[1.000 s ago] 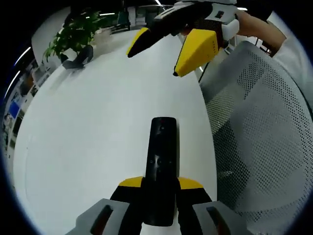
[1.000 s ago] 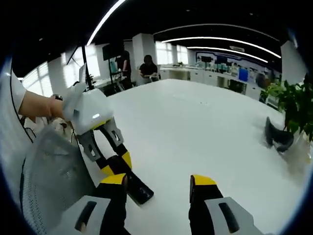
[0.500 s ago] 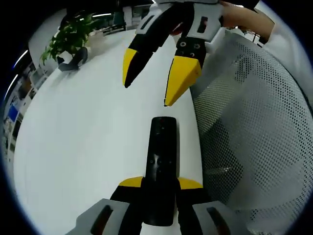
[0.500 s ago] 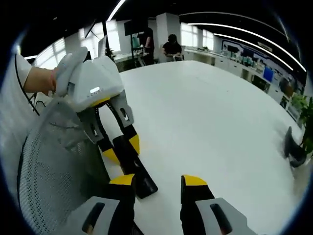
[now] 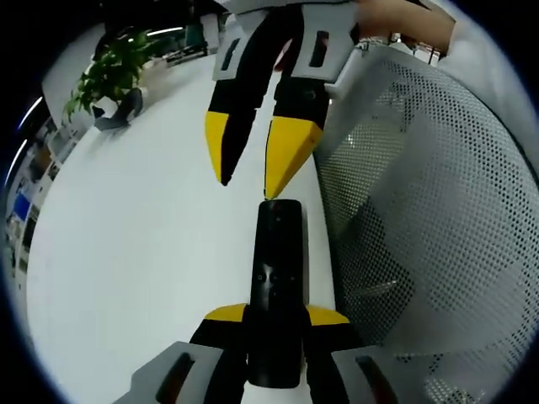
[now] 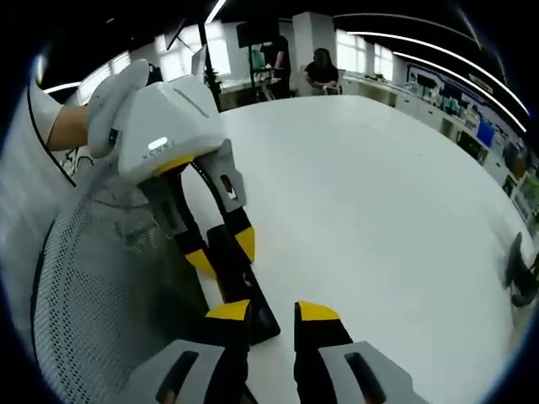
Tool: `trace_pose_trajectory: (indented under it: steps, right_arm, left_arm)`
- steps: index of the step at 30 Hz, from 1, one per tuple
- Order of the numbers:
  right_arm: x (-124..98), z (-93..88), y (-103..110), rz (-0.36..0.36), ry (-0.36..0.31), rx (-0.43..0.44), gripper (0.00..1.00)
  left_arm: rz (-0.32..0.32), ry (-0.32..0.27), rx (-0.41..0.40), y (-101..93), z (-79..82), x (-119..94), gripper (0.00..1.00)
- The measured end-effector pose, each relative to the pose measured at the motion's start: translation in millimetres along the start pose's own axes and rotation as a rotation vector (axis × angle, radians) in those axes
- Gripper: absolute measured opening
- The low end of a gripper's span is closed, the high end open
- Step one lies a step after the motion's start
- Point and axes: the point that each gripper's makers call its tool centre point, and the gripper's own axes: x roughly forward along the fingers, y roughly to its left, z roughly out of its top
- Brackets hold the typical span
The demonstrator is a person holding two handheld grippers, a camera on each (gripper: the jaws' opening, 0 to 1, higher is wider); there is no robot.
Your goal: Press the specified remote control buttons in sequence, fully releasing each button before pressing the next.
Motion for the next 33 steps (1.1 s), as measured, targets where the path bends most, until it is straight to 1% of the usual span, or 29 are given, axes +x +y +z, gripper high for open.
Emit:
trace_pose_trajectory:
  steps: [3,11,16,22,27,33]
  right_arm:
    - [3,-2.5,3,0.012,0.013,-0.004,0.14]
    - [8,-13.2,9,0.029,0.059,-0.021,0.10]
    - [10,-22.4,13,0.043,0.104,-0.044,0.06]
    - [10,-29.2,14,0.045,0.137,-0.062,0.04]
    - [11,-32.5,15,0.050,0.153,-0.078,0.01]
    - [15,-37.8,16,0.058,0.191,-0.114,0.00]
  left_arm:
    - [-0.002,-0.011,0.006,-0.2,0.0,1,0.24]
    - [0.016,-0.019,-0.028,-0.5,-0.2,1,0.24]
    - [0.018,-0.021,-0.040,-0.8,-0.2,2,0.24]
    - [0.019,-0.012,-0.039,-1.4,-0.1,1,0.24]
    - [0.023,-0.017,-0.046,-1.8,-0.1,1,0.24]
    - [0.030,-0.024,-0.058,-2.2,0.3,1,0.24]
